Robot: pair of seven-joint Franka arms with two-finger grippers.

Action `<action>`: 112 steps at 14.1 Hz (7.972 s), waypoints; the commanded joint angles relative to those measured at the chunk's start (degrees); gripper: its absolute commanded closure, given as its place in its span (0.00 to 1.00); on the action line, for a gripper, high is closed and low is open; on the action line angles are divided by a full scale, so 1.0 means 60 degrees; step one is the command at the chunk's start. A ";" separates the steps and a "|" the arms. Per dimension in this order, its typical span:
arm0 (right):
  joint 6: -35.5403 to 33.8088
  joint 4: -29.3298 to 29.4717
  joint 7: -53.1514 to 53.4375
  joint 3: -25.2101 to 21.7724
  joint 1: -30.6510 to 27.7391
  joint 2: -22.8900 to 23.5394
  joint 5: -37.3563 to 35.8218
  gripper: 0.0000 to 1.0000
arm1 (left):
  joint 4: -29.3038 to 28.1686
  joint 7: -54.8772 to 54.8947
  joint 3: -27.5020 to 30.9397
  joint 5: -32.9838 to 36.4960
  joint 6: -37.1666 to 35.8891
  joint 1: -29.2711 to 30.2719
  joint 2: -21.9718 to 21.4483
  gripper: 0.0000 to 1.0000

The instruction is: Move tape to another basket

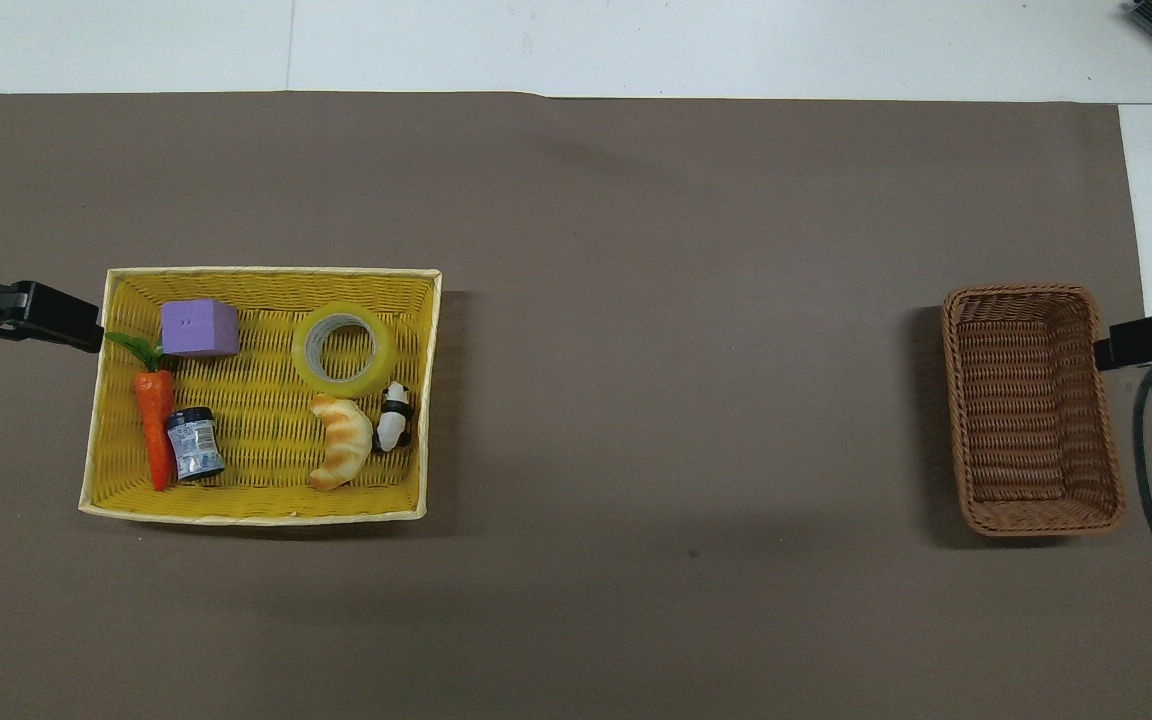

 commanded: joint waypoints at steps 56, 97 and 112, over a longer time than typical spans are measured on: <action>-0.0051 0.0089 -0.0199 -0.0001 -0.0035 0.0044 0.0039 0.00 | -0.2658 -0.1558 0.0080 -0.2290 0.4249 -0.0765 0.1303 1.00; 0.5105 -0.2268 0.4230 0.0307 0.3936 0.1685 0.7861 0.00 | -0.1838 -0.4796 -0.0623 -0.4838 0.3618 -0.2917 0.0540 1.00; 0.4797 -0.2460 0.4327 0.0292 0.3891 0.1582 0.7847 1.00 | -0.1647 -0.4782 -0.0755 -0.5584 0.3794 -0.2904 0.0555 0.00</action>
